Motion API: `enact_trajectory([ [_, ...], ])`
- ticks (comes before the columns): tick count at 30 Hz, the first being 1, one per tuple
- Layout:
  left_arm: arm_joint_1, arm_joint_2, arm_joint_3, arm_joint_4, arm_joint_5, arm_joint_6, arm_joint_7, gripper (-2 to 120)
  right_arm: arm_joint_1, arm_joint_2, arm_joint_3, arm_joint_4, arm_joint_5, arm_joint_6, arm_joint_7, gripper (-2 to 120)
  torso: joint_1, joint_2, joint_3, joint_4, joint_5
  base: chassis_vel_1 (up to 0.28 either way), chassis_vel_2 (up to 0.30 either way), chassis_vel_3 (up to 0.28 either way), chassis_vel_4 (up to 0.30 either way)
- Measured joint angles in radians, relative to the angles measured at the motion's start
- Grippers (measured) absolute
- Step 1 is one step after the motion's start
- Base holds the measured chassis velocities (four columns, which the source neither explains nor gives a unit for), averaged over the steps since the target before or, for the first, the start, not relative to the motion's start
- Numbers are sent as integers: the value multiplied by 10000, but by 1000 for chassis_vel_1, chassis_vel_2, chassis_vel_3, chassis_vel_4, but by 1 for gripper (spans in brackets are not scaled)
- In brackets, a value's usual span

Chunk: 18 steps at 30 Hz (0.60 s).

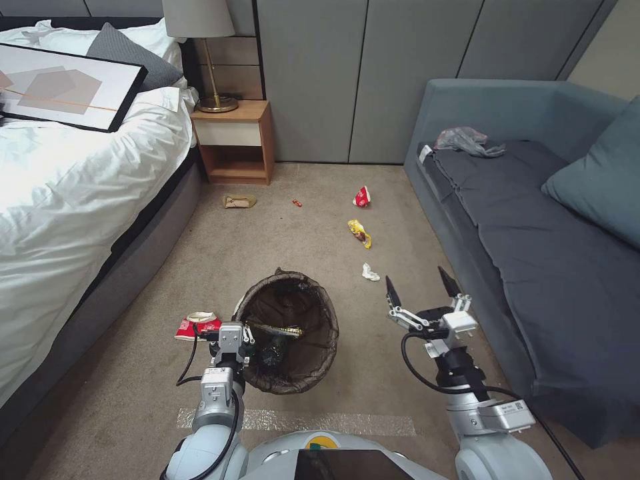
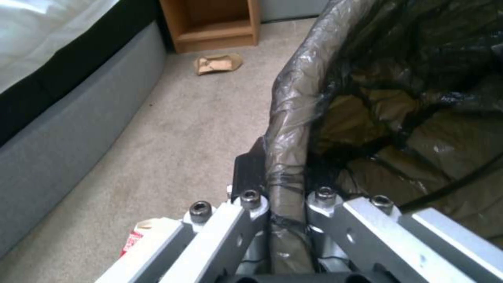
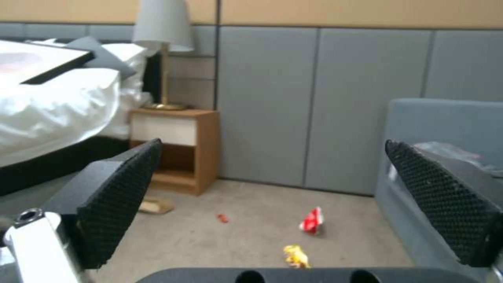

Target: Pick up the trash bin, then pick up the garbage from the floor and place it into the trash bin.

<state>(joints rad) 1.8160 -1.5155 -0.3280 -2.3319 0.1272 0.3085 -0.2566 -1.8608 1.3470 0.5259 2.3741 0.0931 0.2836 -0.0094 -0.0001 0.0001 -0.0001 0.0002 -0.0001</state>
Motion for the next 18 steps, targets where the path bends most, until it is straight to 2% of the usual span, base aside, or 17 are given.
enact_trajectory([
  [4,-19,20,-49,-35,-81,24,-13,0,1,261,111,-360,-233,720,207,100,0,0,1,0,1,0,0,0,0],
  [14,-18,42,-140,-76,-160,73,-38,0,-29,646,222,-854,-669,1787,15,100,0,0,1,-1,0,0,0,0,0],
  [18,-27,24,-139,-76,-161,84,-43,0,-21,715,202,-945,-669,1910,-17,100,0,0,1,-3,1,0,0,0,0],
])
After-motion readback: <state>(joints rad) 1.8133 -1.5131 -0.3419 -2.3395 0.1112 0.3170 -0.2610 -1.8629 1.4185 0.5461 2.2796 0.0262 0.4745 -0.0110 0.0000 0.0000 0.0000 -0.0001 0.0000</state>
